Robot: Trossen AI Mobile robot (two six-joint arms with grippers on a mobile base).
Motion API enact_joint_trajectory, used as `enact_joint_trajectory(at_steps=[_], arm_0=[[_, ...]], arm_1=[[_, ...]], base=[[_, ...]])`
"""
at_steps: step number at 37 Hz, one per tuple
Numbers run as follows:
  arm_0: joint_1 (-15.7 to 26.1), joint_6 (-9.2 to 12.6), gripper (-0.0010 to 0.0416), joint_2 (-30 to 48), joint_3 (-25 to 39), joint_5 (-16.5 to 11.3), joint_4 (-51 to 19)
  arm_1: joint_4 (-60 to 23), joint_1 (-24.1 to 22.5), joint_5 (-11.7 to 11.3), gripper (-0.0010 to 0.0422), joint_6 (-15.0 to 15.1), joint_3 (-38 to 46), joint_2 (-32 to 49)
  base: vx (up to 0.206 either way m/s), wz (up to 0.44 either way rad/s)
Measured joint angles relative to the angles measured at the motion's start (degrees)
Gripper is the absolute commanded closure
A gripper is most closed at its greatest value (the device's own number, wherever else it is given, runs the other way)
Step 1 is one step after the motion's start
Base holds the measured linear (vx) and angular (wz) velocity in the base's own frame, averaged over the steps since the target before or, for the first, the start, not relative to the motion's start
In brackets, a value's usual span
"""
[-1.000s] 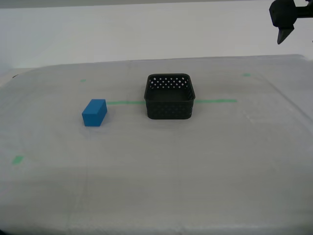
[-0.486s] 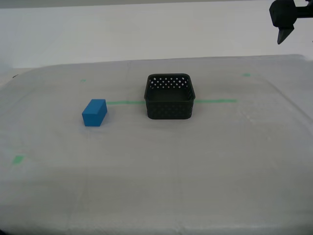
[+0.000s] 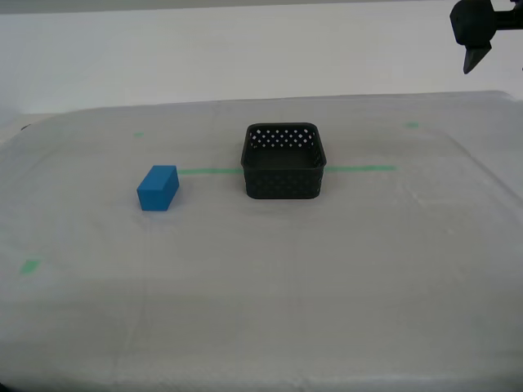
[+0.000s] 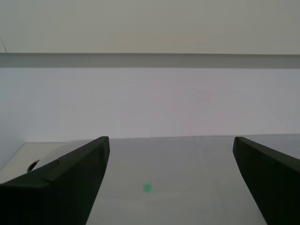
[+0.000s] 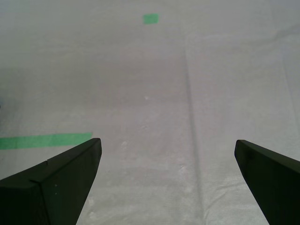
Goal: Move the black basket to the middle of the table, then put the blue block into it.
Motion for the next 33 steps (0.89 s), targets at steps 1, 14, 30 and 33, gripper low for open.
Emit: enact_joint_trajectory(at_steps=[1,14,30,33], arm_0=[[0.0,0.0,0.0007,0.0,0.0,0.0,0.0],[0.0,0.0,0.0007,0.0,0.0,0.0,0.0],[0.0,0.0,0.0007,0.0,0.0,0.0,0.0],[0.0,0.0,0.0007,0.0,0.0,0.0,0.0]], arm_1=[[-1.5,0.0,0.3,0.0002,0.0,0.7,0.0],[-27.0,0.0,-0.3,0.0007,-1.0,12.4,0.0],[-47.6,-0.1,-0.7,0.0011,-4.7,20.7,0.0],[-51.6,-0.1,-0.7,0.0011,-6.4,21.8,0.0]], base=[[0.000,0.000],[0.000,0.000],[0.000,0.000],[0.000,0.000]])
